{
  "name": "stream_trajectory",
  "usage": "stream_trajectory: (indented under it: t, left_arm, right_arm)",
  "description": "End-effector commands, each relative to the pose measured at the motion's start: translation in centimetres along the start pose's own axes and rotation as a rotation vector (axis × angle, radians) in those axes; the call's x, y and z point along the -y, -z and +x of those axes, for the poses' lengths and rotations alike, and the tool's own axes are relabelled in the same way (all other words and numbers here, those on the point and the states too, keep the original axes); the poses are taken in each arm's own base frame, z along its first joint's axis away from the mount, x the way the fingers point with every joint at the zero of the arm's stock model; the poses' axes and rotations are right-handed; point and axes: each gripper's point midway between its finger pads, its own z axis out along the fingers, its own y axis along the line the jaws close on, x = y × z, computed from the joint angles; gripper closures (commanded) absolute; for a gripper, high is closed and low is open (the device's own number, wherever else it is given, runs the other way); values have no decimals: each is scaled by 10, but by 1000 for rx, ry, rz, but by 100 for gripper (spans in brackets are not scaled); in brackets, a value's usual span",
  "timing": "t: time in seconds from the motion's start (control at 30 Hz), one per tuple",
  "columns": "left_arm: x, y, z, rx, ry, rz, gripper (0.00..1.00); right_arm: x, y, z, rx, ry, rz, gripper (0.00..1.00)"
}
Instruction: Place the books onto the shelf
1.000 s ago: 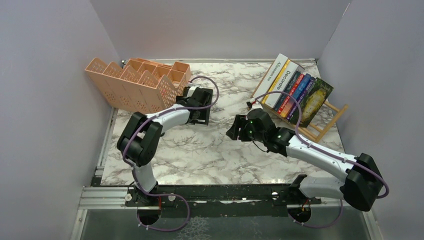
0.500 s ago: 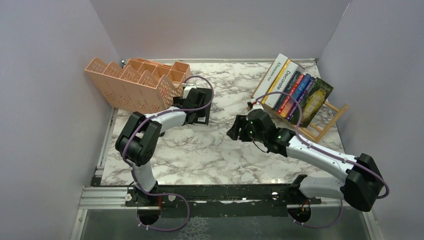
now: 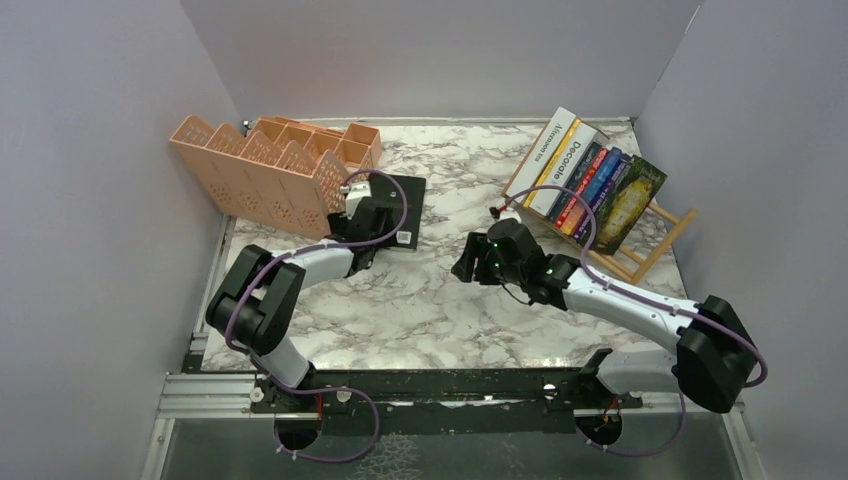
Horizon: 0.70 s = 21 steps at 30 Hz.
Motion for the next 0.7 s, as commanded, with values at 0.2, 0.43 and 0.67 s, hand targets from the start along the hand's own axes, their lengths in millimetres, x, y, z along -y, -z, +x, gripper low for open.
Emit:
stream_trajectory:
  t: [0.2, 0.43, 0.67]
  left_arm:
    - [37, -5, 26, -42, 1, 260, 6]
    - [55, 11, 16, -30, 5, 371, 20]
    - [48, 5, 4, -23, -52, 301, 10]
  right_arm:
    - [-8, -7, -9, 23, -2, -11, 39]
    - [-6, -17, -13, 37, 9, 13, 39]
    - [-12, -61, -27, 34, 38, 79, 36]
